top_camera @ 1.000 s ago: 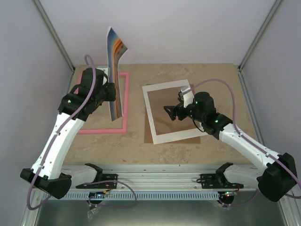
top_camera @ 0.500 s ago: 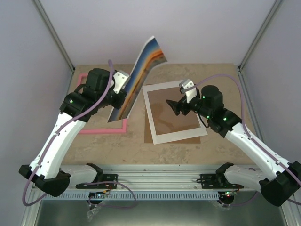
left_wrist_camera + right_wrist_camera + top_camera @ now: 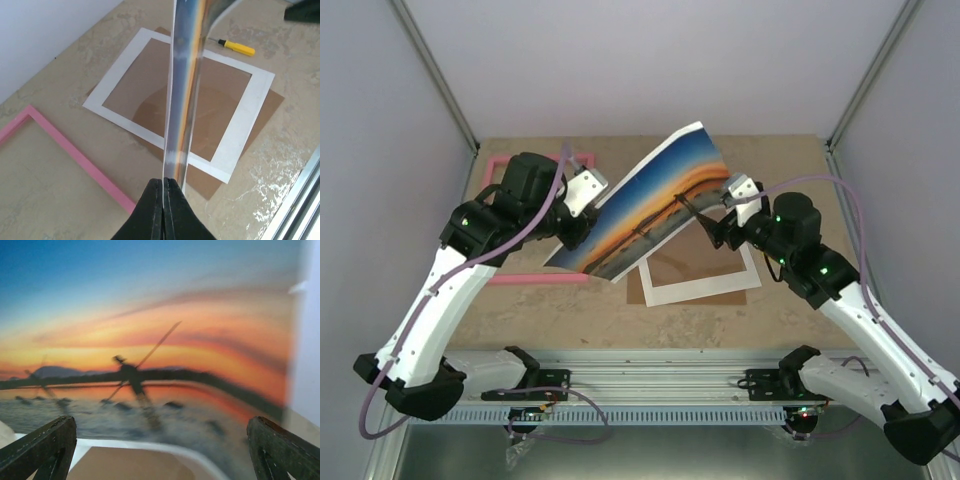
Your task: Take the photo out of the frame
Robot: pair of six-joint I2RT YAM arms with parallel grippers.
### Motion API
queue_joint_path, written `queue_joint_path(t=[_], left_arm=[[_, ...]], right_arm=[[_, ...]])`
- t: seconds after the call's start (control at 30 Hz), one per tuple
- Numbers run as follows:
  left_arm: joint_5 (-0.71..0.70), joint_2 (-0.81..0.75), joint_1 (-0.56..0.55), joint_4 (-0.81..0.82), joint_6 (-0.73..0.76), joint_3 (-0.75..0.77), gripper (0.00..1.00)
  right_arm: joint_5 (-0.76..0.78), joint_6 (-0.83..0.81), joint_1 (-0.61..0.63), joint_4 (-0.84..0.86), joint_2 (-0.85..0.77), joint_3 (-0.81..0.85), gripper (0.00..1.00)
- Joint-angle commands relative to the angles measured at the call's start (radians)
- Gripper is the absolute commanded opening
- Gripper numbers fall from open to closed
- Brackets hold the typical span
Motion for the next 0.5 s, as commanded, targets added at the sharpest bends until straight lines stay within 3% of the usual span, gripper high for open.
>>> queue_joint_path(t=[0.0, 0.23, 0.47], left_arm=[[0.016, -0.060, -0.008, -0.022, 0.039, -0.057, 0.00], [0.048, -0.117, -0.007, 0.003, 0.063, -0.113, 0.00], [0.063, -0.154, -0.007, 0.006, 0.076, -0.136, 0.00]], right_arm=[[-0.019, -0.054, -0.057, -0.013, -0.049, -0.011, 0.93], [-0.230, -0.119, -0.122, -0.022, 0.000, 0.043, 0.89], [-0.361, -0.177, -0.132, -0.064, 0.049, 0.080, 0.73]])
